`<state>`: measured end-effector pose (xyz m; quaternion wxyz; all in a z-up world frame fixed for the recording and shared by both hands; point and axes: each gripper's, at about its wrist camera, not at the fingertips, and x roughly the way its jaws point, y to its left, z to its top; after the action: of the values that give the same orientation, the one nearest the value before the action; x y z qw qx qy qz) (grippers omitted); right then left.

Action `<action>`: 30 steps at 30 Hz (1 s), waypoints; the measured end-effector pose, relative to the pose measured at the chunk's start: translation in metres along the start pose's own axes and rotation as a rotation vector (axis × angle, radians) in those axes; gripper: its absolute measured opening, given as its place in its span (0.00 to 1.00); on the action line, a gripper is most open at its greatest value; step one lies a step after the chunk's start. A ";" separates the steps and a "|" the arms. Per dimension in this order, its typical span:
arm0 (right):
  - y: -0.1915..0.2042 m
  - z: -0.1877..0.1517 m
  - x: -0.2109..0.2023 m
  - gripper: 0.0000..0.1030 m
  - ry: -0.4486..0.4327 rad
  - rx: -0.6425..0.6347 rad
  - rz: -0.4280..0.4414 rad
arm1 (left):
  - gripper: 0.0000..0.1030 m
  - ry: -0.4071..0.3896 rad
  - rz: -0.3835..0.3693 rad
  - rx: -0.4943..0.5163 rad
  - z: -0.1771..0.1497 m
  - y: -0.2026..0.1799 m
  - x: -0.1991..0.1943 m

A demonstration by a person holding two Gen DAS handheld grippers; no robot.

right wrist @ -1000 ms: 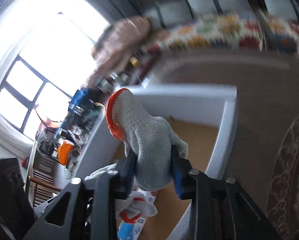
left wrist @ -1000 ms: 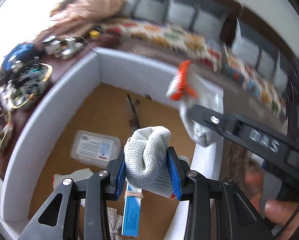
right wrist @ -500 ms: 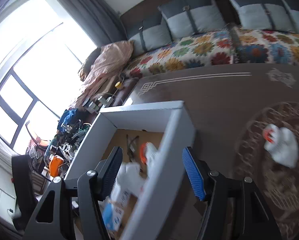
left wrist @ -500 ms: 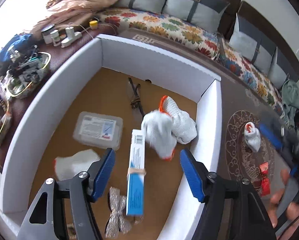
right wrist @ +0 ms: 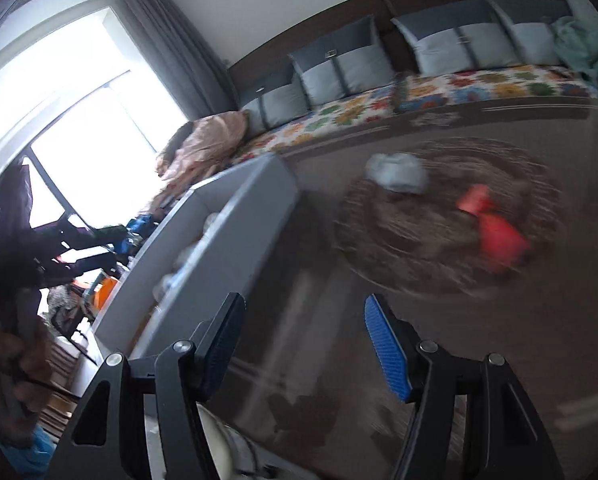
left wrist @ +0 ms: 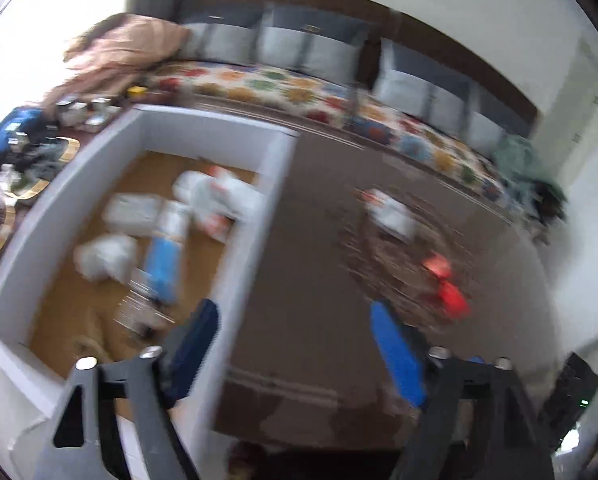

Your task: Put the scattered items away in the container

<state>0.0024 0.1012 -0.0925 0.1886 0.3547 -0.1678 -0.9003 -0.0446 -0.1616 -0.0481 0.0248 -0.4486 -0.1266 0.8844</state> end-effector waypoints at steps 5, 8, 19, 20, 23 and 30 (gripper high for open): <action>-0.043 -0.024 -0.046 0.62 -0.053 0.036 -0.108 | 0.83 0.070 -0.063 0.068 -0.049 -0.067 0.035; -0.064 -0.035 -0.063 0.62 -0.074 0.077 -0.169 | 0.83 0.104 -0.042 0.131 -0.073 -0.095 0.051; -0.091 -0.051 -0.067 0.62 -0.030 0.124 -0.262 | 0.84 0.033 0.135 0.312 -0.096 -0.136 0.048; -0.092 -0.051 -0.065 0.62 -0.024 0.126 -0.265 | 0.84 0.029 0.143 0.317 -0.096 -0.136 0.048; -0.091 -0.053 -0.062 0.62 -0.007 0.128 -0.266 | 0.84 0.018 0.164 0.328 -0.096 -0.135 0.045; -0.087 -0.056 -0.055 0.62 0.017 0.101 -0.268 | 0.84 0.036 0.185 0.312 -0.095 -0.129 0.053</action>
<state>0.0597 0.1923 -0.1378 0.0501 0.3906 -0.1623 -0.9047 -0.0094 -0.0098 -0.1120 0.0150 -0.4645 0.0545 0.8838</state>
